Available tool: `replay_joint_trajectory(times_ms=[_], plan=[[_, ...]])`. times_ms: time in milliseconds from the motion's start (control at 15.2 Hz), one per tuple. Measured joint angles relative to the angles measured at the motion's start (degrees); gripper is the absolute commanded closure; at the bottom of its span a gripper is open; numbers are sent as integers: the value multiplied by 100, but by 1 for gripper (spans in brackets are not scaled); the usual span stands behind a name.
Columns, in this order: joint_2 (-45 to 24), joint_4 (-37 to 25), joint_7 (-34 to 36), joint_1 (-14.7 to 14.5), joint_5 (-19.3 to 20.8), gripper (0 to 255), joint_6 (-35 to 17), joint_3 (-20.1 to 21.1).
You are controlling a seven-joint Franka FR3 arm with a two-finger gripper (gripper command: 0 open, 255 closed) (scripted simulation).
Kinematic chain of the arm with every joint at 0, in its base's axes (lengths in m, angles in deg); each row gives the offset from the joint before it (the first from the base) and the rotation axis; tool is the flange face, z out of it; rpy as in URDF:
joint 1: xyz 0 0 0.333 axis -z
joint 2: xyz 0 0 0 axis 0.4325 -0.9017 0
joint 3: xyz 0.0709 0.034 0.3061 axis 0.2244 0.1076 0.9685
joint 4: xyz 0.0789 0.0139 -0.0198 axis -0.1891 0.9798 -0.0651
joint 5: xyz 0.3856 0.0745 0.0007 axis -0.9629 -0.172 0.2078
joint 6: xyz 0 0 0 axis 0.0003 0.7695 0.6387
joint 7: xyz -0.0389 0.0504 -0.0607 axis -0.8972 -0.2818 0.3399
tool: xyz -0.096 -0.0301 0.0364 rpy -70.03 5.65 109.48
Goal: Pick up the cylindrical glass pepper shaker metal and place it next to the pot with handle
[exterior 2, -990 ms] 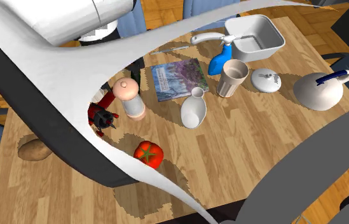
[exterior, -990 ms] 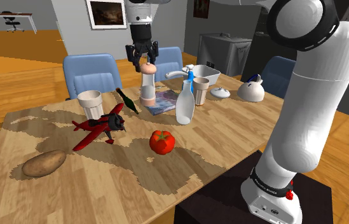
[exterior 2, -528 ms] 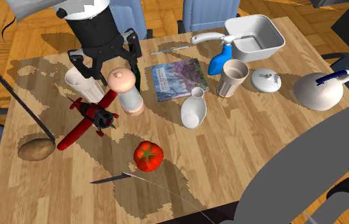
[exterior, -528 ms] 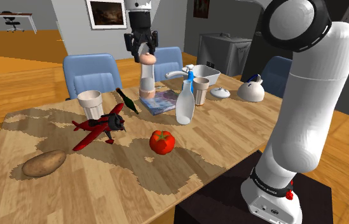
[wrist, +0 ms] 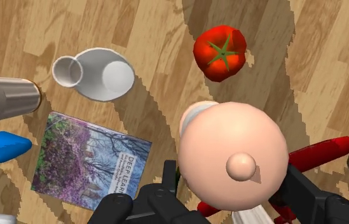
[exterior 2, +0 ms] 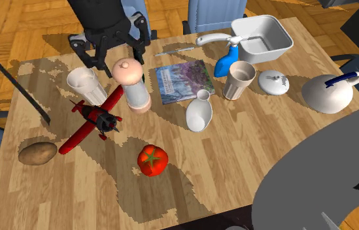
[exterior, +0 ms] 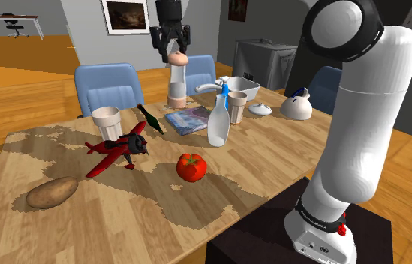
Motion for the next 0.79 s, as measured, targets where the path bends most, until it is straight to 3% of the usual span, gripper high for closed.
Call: replay_joint_trajectory(times_ms=[792], plan=[[627,969,-1595,924,34,255,-356,-682]])
